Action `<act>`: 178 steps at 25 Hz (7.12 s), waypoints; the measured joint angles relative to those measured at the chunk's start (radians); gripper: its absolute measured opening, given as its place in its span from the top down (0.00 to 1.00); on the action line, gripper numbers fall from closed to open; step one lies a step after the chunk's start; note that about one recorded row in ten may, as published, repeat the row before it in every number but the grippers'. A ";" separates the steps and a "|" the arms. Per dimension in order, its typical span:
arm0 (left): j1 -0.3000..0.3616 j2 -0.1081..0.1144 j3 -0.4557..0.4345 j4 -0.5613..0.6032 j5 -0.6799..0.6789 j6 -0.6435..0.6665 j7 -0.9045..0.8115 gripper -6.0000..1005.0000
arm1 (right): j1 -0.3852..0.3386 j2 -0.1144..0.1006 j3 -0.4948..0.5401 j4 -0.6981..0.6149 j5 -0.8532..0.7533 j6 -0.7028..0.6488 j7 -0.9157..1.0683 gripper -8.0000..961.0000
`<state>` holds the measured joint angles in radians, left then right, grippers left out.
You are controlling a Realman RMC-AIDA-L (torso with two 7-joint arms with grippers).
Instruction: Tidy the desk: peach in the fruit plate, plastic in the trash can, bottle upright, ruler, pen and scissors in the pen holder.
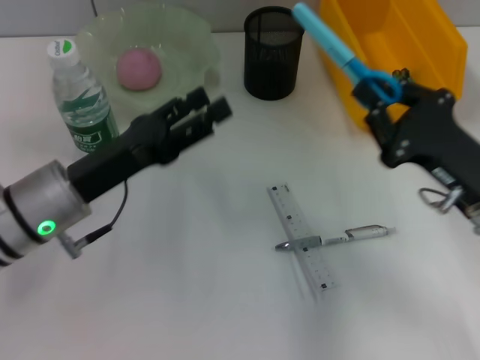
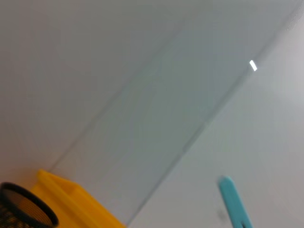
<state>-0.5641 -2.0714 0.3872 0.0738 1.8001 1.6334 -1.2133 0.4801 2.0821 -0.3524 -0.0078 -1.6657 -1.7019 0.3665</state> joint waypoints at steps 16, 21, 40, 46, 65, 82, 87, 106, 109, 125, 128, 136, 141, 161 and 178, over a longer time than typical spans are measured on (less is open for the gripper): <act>0.134 0.005 0.148 0.179 0.017 0.034 0.330 0.22 | 0.117 -0.141 -0.217 -0.821 -0.123 -0.004 1.380 0.88; 0.133 0.001 0.149 0.170 0.020 0.010 0.359 0.22 | 0.285 -0.182 -0.247 -0.924 -0.409 0.084 1.664 0.88; 0.129 0.001 0.150 0.170 0.020 0.001 0.360 0.22 | 0.778 -0.160 -0.558 -0.632 -1.024 0.444 2.010 0.86; 0.133 0.001 0.141 0.163 0.013 0.001 0.360 0.22 | 0.828 -0.128 -0.597 -0.543 -1.084 0.539 2.041 0.86; 0.124 0.002 0.139 0.162 0.006 0.003 0.349 0.22 | 0.790 -0.082 -0.600 -0.565 -1.110 0.664 2.054 0.64; 0.137 0.007 0.147 0.209 0.014 -0.017 0.357 0.22 | 0.538 -0.116 -0.587 -0.935 -0.583 0.263 1.972 0.32; 0.146 0.009 0.147 0.230 0.016 -0.030 0.351 0.22 | 0.547 -0.125 -0.604 -0.906 -0.589 0.113 2.040 0.32; 0.178 0.009 0.148 0.236 0.019 -0.076 0.364 0.22 | 0.705 -0.003 -0.829 -0.655 -0.870 0.133 2.287 0.32; 0.187 0.007 0.148 0.235 0.019 -0.082 0.372 0.22 | 0.706 -0.002 -0.889 -0.646 -0.870 0.156 2.343 0.32; 0.193 0.008 0.150 0.236 0.019 -0.105 0.398 0.22 | 0.734 0.010 -0.998 -0.562 -0.890 0.187 2.551 0.33; 0.193 0.008 0.150 0.236 0.019 -0.106 0.399 0.22 | 0.727 0.010 -1.003 -0.557 -0.888 0.208 2.574 0.33; 0.191 0.008 0.148 0.236 0.018 -0.107 0.392 0.22 | 0.735 0.010 -1.016 -0.494 -0.875 0.246 2.586 0.33; 0.191 0.008 0.145 0.236 0.018 -0.107 0.388 0.22 | 0.731 0.010 -1.075 -0.491 -0.827 0.261 2.586 0.33; 0.204 0.007 0.146 0.236 0.015 -0.099 0.386 0.22 | 0.716 0.010 -1.173 -0.495 -0.781 0.282 2.589 0.33; 0.208 0.007 0.142 0.236 0.013 -0.098 0.378 0.22 | 0.693 0.010 -1.189 -0.622 -0.769 0.100 2.593 0.33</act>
<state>-0.3563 -2.0640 0.5292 0.3102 1.8130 1.5356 -0.8352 1.1730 2.0923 -1.5410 -0.6302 -2.4343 -1.6018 2.9590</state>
